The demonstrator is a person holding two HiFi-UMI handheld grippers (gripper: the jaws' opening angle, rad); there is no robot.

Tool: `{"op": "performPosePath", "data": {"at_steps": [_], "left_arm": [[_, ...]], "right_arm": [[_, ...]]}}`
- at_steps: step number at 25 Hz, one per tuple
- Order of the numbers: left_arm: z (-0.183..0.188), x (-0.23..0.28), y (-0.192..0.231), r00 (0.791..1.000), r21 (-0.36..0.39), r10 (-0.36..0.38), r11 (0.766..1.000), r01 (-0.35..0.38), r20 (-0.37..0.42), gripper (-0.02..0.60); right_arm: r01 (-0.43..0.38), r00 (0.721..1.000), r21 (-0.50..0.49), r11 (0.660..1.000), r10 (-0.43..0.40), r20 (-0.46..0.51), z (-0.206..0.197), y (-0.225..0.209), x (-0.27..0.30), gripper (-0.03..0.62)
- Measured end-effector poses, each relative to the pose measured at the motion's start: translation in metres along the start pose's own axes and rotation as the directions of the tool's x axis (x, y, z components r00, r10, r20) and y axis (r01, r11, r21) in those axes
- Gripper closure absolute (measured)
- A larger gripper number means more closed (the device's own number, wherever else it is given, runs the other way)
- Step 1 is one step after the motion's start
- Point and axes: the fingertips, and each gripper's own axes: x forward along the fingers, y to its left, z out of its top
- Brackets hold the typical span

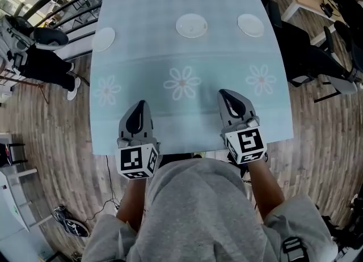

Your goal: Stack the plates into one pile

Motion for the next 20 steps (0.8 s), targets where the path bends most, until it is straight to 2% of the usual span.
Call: {"op": "performPosePath", "data": {"at_steps": [9,16,19,20], "left_arm": [[-0.018,0.054,0.044,0.998,0.031,-0.007,0.999,0.009,-0.061,0.565],[-0.019,0.096,0.104,0.996,0.075,0.038,0.997,-0.032,-0.078,0.560],[-0.021,0.112,0.135,0.994,0.113,0.059,0.992,-0.049,-0.088,0.498],[-0.023,0.119,0.145,0.994,0.127,0.065,0.991,-0.053,-0.092,0.497]], "right_arm": [[-0.012,0.998,0.007,1.000,0.013,-0.057,-0.011,-0.002,0.047,0.568],[-0.037,0.995,0.021,0.999,0.039,-0.089,-0.016,0.007,0.095,0.567],[-0.054,0.994,0.016,0.998,0.055,-0.099,-0.016,0.014,0.117,0.568],[-0.057,0.993,0.017,0.998,0.059,-0.105,-0.017,0.016,0.124,0.567]]}}
